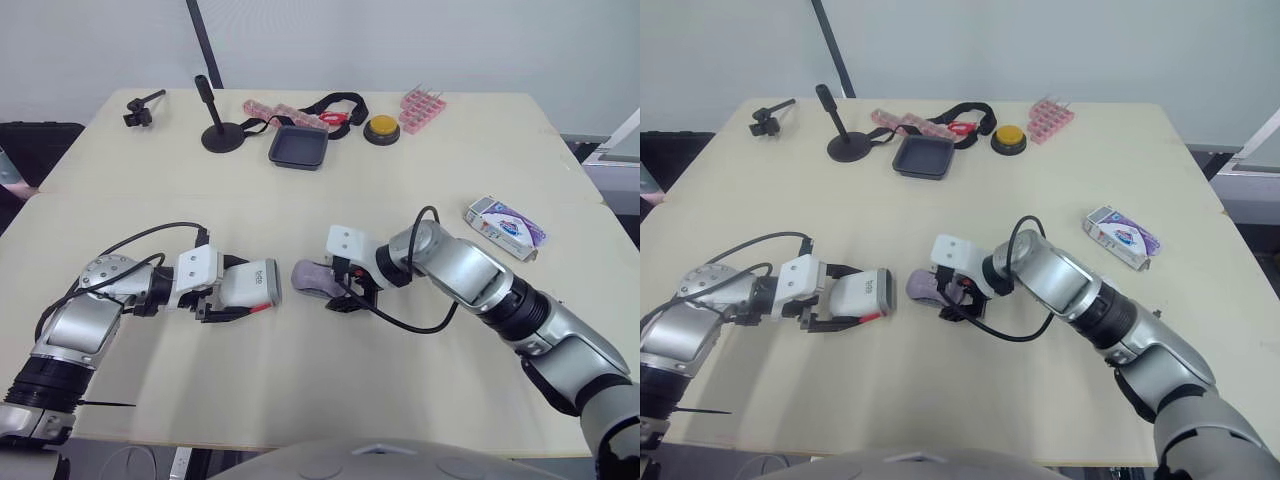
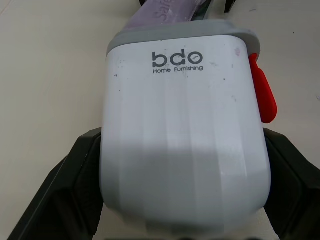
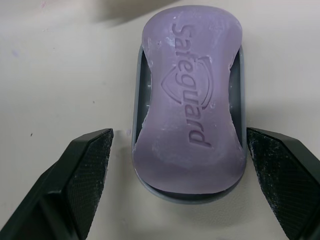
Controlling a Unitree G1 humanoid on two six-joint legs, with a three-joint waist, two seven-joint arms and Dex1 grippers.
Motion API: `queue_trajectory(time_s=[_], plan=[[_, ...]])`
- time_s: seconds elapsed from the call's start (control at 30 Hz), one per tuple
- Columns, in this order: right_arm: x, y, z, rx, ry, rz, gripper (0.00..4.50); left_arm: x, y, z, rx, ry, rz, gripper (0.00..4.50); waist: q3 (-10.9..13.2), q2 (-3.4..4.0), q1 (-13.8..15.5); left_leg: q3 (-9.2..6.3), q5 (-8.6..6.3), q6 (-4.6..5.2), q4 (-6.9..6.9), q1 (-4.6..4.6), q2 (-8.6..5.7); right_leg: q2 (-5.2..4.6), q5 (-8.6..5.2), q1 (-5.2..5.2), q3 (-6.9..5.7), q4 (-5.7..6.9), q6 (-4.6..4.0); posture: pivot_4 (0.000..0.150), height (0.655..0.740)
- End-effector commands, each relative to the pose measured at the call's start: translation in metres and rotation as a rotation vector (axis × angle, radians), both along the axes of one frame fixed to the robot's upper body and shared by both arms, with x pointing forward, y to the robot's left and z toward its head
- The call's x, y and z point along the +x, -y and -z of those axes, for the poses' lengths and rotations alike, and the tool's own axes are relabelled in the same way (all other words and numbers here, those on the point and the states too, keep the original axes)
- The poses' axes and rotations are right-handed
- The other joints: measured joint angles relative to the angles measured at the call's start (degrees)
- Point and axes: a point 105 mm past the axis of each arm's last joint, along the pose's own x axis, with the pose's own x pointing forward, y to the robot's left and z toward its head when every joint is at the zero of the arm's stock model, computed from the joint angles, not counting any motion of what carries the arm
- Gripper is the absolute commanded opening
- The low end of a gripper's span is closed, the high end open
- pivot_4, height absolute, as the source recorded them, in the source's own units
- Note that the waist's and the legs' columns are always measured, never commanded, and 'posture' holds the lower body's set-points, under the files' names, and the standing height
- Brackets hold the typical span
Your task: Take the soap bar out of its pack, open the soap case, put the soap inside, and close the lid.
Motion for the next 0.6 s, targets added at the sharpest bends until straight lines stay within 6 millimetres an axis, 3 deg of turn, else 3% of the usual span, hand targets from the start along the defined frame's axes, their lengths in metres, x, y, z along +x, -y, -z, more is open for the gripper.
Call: queue_trajectory(time_s=[0.03, 0.17, 0.4, 0.6], plan=[[0.0027, -0.001, 0.002, -0.016, 0.026, 0.011, 4.5, 0.0019, 0.0008, -0.0087, -0.007, 0.031, 0.005, 3.48, 0.0, -0.01, -0.16, 0.0, 0.01, -0.01, 0.0, 0.0, 0.0, 0.0, 0.0, 0.0, 0.01, 0.02, 0.0, 0.15, 0.74], [0.0035, -0.0012, 0.0027, -0.018, 0.03, 0.014, 4.5, 0.003, 0.0005, -0.0093, -0.008, 0.036, 0.002, 3.48, 0.0, 0.0, -0.32, 0.0, 0.04, -0.1, -0.03, 0.02, 0.0, 0.0, 0.02, 0.0, 0.01, 0.06, -0.03, 0.15, 0.74], [0.0028, -0.0019, 0.0058, -0.033, 0.047, 0.006, 2.53, 0.0061, 0.0, -0.0103, -0.007, 0.046, -0.004, 3.48, -0.02, -0.03, -0.3, 0.0, 0.07, -0.09, -0.06, 0.04, 0.0, 0.01, 0.02, 0.02, 0.0, 0.06, -0.04, 0.15, 0.74], [0.0081, 0.0008, 0.0023, -0.027, 0.07, 0.025, 2.53, 0.007, -0.0018, -0.01, -0.003, 0.045, -0.008, 3.48, -0.02, -0.03, -0.31, 0.0, 0.07, -0.1, -0.07, 0.05, 0.0, 0.01, 0.02, 0.02, 0.01, 0.06, -0.04, 0.15, 0.74]])
